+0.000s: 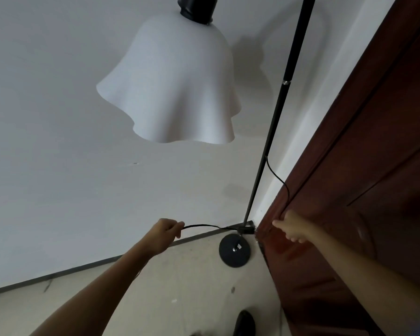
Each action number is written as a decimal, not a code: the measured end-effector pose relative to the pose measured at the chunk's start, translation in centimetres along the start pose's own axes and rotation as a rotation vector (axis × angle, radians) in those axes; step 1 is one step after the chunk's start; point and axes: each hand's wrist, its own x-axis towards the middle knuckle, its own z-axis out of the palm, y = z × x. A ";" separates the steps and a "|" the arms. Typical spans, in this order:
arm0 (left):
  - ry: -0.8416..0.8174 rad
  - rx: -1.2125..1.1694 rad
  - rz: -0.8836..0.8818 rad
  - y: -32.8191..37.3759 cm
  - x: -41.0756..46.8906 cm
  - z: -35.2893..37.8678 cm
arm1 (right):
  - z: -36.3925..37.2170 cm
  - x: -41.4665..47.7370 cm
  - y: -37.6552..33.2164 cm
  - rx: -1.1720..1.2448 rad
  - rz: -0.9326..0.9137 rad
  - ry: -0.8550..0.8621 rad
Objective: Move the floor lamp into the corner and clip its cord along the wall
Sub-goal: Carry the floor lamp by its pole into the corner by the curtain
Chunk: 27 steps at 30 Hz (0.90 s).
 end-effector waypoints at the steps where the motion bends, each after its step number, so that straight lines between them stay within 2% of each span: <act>1: -0.024 0.020 0.019 0.4 -0.1 -0.5 | 0.4 -0.1 -0.3 -0.136 -0.034 0.009; 3: -0.057 0.042 0.041 1.1 -0.1 -1.4 | 1.2 -0.5 -2.0 -0.246 -0.171 0.109; 5: -0.077 0.057 0.050 1.6 -0.1 -2.2 | 2.3 -1.3 -4.4 -0.221 -0.385 0.235; 6: -0.083 0.059 0.054 1.9 -0.2 -2.6 | 2.9 -2.0 -5.7 -0.165 -0.478 0.235; 9: -0.091 0.006 0.055 2.8 -0.4 -3.6 | 5.2 -3.1 -8.9 -0.110 -0.641 0.027; 11: -0.100 -0.058 0.047 3.2 -0.6 -4.2 | 6.7 -3.3 -10.5 -0.141 -0.672 -0.049; 15: -0.113 -0.139 0.042 3.5 -1.2 -5.1 | 8.9 -3.5 -12.3 -0.099 -0.722 -0.075; 19: -0.133 -0.216 0.015 3.1 -1.9 -5.5 | 9.5 -3.6 -12.7 0.020 -0.694 -0.119; 23: -0.146 -0.317 0.002 2.2 -2.4 -5.1 | 7.5 -1.8 -11.3 0.176 -0.668 0.074; 27: -0.131 -0.409 -0.020 0.7 -2.8 -4.2 | 3.6 1.4 -7.9 0.413 -0.413 0.229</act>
